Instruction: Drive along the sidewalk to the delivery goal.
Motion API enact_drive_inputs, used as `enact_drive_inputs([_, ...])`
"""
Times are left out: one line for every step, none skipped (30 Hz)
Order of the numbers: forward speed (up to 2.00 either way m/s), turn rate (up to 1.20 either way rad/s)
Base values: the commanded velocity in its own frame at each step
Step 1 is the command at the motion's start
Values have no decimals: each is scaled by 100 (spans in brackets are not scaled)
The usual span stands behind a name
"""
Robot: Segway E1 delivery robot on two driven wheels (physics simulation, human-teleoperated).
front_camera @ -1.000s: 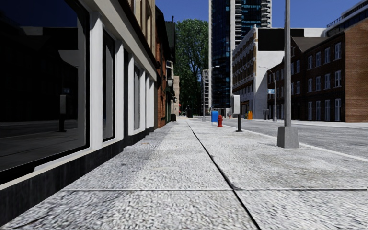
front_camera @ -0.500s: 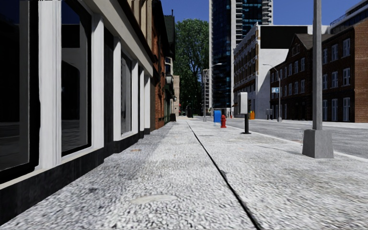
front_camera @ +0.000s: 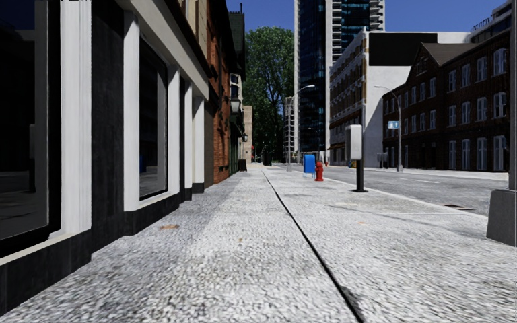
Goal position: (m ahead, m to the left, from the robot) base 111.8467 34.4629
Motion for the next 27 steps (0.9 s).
enact_drive_inputs([200, 0])
enact_drive_inputs([200, 0])
enact_drive_inputs([200, 0])
enact_drive_inputs([200, 0])
enact_drive_inputs([200, 0])
enact_drive_inputs([200, 0])
enact_drive_inputs([200, 0])
enact_drive_inputs([200, 0])
enact_drive_inputs([200, 0])
enact_drive_inputs([200, 0])
enact_drive_inputs([200, 0])
enact_drive_inputs([200, 0])
enact_drive_inputs([200, 0])
enact_drive_inputs([200, 0])
enact_drive_inputs([200, 0])
enact_drive_inputs([200, 0])
enact_drive_inputs([200, 0])
enact_drive_inputs([200, 0])
enact_drive_inputs([200, 0])
enact_drive_inputs([200, 0])
enact_drive_inputs([200, 0])
enact_drive_inputs([200, 0])
enact_drive_inputs([200, 0])
enact_drive_inputs([200, 0])
enact_drive_inputs([200, 0])
enact_drive_inputs([200, 0])
enact_drive_inputs([200, 0])
